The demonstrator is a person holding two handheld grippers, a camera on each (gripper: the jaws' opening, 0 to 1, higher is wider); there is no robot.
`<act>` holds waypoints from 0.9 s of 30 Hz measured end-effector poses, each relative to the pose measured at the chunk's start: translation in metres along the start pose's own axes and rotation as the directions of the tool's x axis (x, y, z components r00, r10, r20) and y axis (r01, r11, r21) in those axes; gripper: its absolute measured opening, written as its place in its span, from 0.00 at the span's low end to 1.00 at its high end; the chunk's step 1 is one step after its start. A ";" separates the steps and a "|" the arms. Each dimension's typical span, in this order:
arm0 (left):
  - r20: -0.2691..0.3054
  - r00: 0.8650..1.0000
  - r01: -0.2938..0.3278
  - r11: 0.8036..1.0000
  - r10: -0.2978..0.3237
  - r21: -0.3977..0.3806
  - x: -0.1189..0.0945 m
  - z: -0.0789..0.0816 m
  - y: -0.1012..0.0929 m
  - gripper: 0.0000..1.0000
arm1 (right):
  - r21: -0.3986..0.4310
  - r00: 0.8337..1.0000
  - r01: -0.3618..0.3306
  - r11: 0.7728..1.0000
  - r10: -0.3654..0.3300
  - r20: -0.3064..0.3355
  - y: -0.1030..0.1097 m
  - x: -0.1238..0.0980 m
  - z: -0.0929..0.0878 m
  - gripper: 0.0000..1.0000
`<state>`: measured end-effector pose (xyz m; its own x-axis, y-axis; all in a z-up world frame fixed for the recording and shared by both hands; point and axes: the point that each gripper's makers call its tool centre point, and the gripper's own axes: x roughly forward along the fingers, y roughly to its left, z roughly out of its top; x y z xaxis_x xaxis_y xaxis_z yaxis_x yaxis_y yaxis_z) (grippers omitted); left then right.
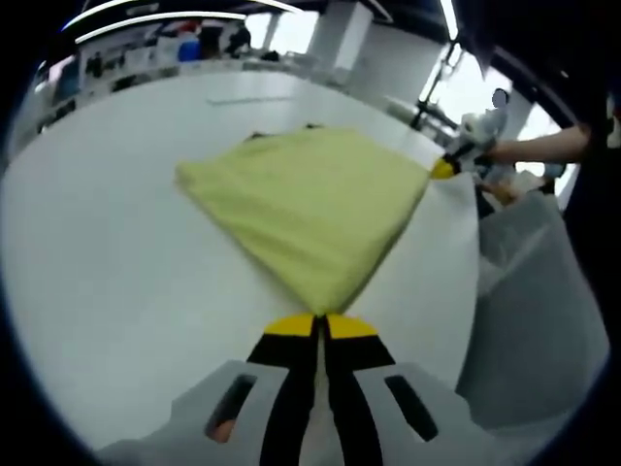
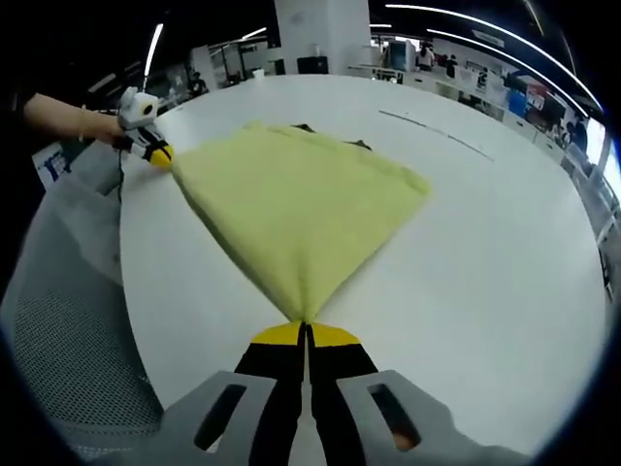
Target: Fold the garment on the visible template until the final outline fits inside the template.
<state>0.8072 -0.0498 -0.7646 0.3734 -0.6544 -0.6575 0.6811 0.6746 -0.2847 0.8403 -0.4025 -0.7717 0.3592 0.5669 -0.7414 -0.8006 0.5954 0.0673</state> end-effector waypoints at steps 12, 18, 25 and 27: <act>0.018 0.999 -0.037 0.998 0.038 -0.052 -0.014 -0.003 0.003 0.03 | 0.013 0.999 0.044 0.999 -0.044 -0.026 -0.006 -0.009 -0.006 0.01; 0.098 0.991 -0.079 0.992 0.089 -0.098 -0.030 0.013 0.004 0.10 | 0.079 0.994 0.104 0.991 -0.106 0.029 -0.011 -0.032 0.001 0.16; 0.173 0.973 -0.129 0.984 0.150 -0.125 -0.054 0.037 -0.004 0.40 | 0.155 0.978 0.147 0.977 -0.167 0.124 -0.008 -0.060 0.023 0.34; 0.206 0.960 -0.165 0.978 0.189 -0.130 -0.065 0.046 -0.004 0.54 | 0.184 0.972 0.145 0.972 -0.175 0.159 -0.004 -0.070 0.032 0.42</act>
<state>0.8092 -0.0261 -0.6889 0.6170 -0.5711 -0.5415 0.5226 0.8118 -0.2607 0.8343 -0.4260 -0.6987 0.5650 0.5370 -0.6264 -0.6381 0.7657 0.0809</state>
